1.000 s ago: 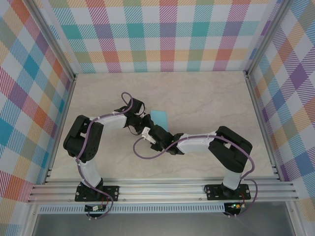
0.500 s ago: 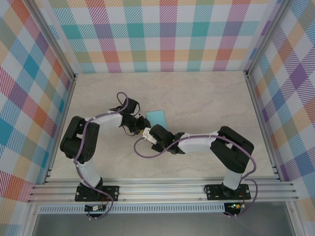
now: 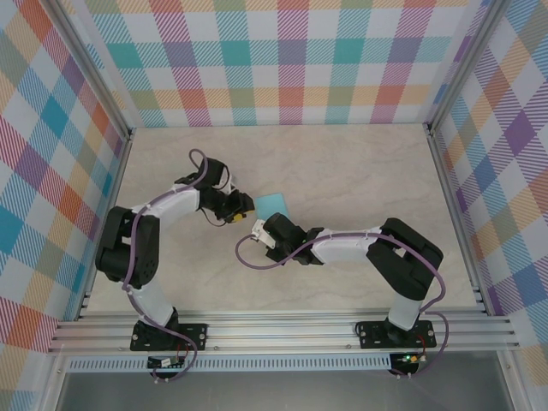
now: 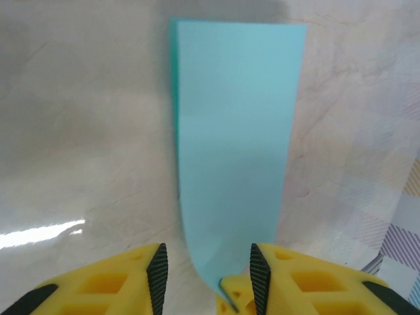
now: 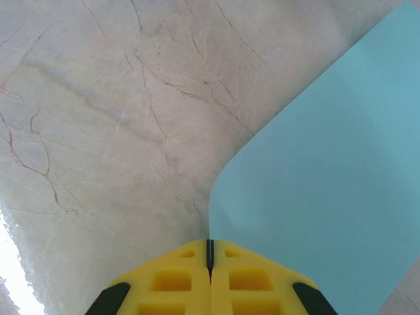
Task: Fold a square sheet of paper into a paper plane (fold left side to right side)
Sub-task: Third fold the triangle at the center of the table.
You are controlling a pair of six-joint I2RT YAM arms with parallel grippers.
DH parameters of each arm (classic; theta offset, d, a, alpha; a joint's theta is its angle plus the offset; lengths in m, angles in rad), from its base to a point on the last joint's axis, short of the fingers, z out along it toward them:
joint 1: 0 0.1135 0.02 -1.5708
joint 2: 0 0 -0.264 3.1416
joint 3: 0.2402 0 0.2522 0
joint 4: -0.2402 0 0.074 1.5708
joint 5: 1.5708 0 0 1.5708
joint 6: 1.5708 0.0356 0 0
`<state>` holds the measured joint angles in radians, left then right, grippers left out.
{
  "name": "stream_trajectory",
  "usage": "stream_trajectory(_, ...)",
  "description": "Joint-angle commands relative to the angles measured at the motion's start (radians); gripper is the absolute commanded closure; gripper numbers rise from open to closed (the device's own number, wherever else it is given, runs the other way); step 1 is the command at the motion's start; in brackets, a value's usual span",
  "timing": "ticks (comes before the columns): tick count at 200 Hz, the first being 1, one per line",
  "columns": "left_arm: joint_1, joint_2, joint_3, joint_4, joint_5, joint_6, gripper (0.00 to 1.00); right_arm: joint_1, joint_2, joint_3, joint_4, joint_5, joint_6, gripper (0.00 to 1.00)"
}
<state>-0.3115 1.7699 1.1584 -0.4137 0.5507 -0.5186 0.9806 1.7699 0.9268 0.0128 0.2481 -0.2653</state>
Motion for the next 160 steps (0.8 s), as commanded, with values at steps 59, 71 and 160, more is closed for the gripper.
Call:
stream_trajectory(59, -0.092, 0.361, 0.370, -0.069, 0.080, 0.059, 0.70, -0.010, -0.020, 0.033, -0.016, -0.030, 0.048, 1.00)
stream_trajectory(71, -0.099, 0.393, 0.400, -0.084, 0.064, 0.065, 0.71, -0.011, -0.019, 0.036, -0.018, -0.031, 0.051, 1.00)
stream_trajectory(160, -0.118, 0.507, 0.436, -0.142, -0.006, 0.098, 0.75, -0.080, -0.007, 0.108, -0.128, -0.206, 0.088, 1.00)
